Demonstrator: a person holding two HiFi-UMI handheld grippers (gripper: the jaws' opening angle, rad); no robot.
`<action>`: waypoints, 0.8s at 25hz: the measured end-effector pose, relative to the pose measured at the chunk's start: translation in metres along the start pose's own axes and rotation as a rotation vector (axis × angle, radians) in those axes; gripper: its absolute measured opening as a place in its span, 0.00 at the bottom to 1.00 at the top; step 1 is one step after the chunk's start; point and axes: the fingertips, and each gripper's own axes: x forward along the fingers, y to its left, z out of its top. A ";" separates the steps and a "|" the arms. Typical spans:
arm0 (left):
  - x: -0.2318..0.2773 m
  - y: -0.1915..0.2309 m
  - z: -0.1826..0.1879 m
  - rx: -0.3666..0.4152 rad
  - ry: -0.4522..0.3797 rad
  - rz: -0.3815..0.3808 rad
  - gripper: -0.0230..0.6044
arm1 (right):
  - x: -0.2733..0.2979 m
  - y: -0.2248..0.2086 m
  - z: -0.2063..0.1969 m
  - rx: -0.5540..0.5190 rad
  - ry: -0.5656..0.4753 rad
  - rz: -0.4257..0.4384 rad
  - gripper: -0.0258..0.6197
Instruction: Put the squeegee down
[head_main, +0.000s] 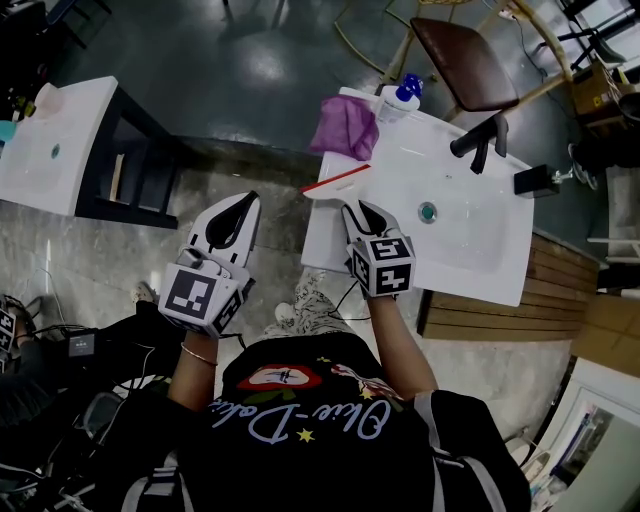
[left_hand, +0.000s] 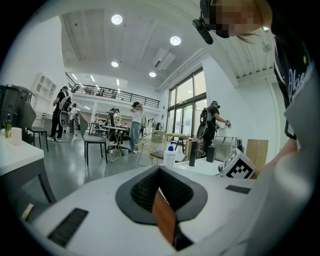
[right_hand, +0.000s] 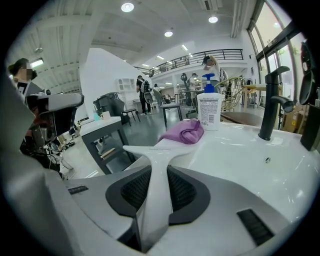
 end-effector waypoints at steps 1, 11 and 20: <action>0.000 0.000 0.000 0.000 0.000 0.000 0.03 | 0.000 0.000 0.000 -0.002 0.002 -0.001 0.18; -0.001 -0.002 0.002 0.008 -0.003 0.015 0.03 | 0.000 0.000 -0.001 -0.013 0.010 0.008 0.19; -0.004 -0.001 0.002 0.004 -0.006 0.015 0.03 | 0.001 0.003 0.000 -0.015 0.008 0.017 0.21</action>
